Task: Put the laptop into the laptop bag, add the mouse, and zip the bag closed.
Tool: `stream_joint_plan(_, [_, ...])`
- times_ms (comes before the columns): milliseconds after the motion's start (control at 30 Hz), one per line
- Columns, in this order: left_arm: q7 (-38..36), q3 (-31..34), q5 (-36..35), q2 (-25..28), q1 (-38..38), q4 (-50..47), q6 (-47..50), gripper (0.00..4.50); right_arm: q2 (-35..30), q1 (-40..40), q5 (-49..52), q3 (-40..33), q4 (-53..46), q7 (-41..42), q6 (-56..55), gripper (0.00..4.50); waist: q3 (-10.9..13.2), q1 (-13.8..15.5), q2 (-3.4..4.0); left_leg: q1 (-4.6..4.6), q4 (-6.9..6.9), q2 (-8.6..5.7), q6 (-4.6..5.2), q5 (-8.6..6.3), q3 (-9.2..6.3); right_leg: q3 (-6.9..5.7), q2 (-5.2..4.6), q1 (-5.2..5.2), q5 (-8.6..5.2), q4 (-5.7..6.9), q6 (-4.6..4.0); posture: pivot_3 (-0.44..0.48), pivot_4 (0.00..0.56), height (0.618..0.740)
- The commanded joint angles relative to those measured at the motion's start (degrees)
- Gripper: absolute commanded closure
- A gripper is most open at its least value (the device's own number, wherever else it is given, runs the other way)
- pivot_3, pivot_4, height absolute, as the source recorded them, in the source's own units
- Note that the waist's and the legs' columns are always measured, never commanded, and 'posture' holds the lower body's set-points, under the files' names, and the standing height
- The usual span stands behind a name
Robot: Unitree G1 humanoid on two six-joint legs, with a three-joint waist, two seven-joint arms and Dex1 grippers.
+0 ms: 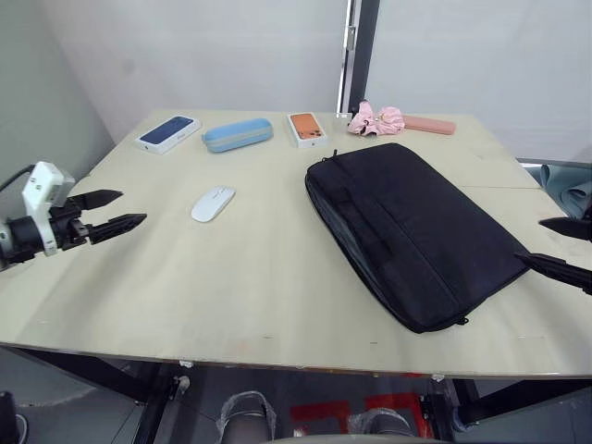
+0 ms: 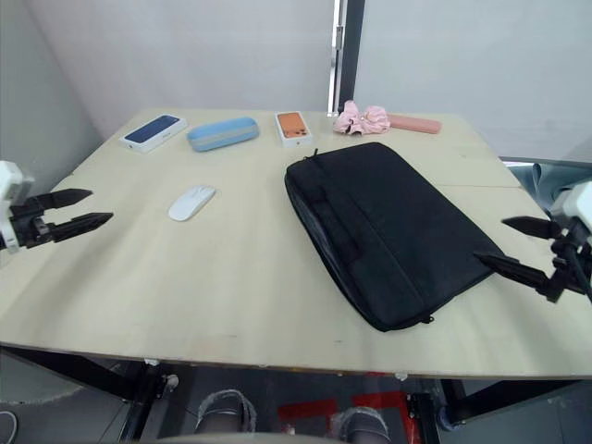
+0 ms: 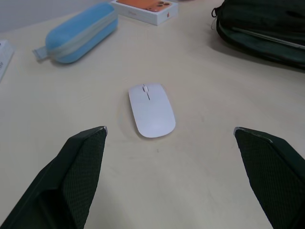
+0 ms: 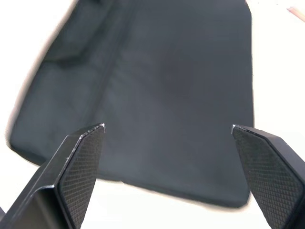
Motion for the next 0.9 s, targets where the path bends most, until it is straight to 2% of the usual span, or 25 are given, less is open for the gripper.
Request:
stream_joint_plan(33, [2.6,-3.3,4.2,-1.5,-6.1,6.3,-4.2,0.0,-0.2,-3.7,5.7,2.2,-8.0,-3.0,2.1,0.06,0.0,0.1,0.0,0.02,0.01,0.0,0.0,0.0,-0.01,0.0,0.0,0.0,0.0,0.05,0.0,0.0,0.15,0.74])
stream_joint_plan(167, [5.8,-8.3,10.3,-5.6,-13.7,17.5,-12.1,0.0,-0.7,-10.1,12.3,6.6,-14.5,-7.7,4.7,0.06,0.0,0.2,0.0,0.11,0.08,0.0,0.0,0.0,0.01,0.07,0.01,0.08,0.01,0.12,-0.01,0.0,0.15,0.74])
stream_joint_plan(300, [6.9,-11.4,14.1,-10.1,-20.0,27.3,-18.8,0.0,-1.2,-17.6,17.5,12.0,-16.9,-12.3,6.5,0.06,0.0,0.3,0.0,0.24,0.09,-0.03,0.0,0.0,0.07,0.14,-0.01,0.2,0.01,0.1,-0.01,0.0,0.15,0.74])
stream_joint_plan(500, [9.9,-13.1,17.2,-16.4,-27.9,37.4,-23.0,0.0,-1.1,-29.4,23.8,19.4,-18.2,-19.4,7.9,0.06,0.0,0.6,-0.02,0.28,0.08,-0.03,0.0,0.0,0.04,0.11,-0.01,0.27,0.01,0.11,-0.01,0.0,0.15,0.74])
stream_joint_plan(633, [12.1,-13.7,18.9,-18.6,-30.2,41.1,-23.5,0.0,-2.2,-30.6,23.1,22.2,-18.4,-20.9,8.7,0.06,-0.1,0.8,-0.04,0.28,0.07,-0.03,0.0,0.0,0.04,0.1,-0.01,0.32,0.0,0.05,-0.01,0.0,0.15,0.74])
stream_joint_plan(900, [20.8,-13.7,22.1,-21.6,-32.1,45.0,-22.8,0.0,-3.9,-29.6,27.3,18.5,-21.0,-23.6,9.8,0.06,-0.1,1.1,-0.04,0.27,0.07,-0.04,0.0,0.0,0.02,0.09,-0.01,0.32,0.0,0.07,-0.01,0.0,0.15,0.74])
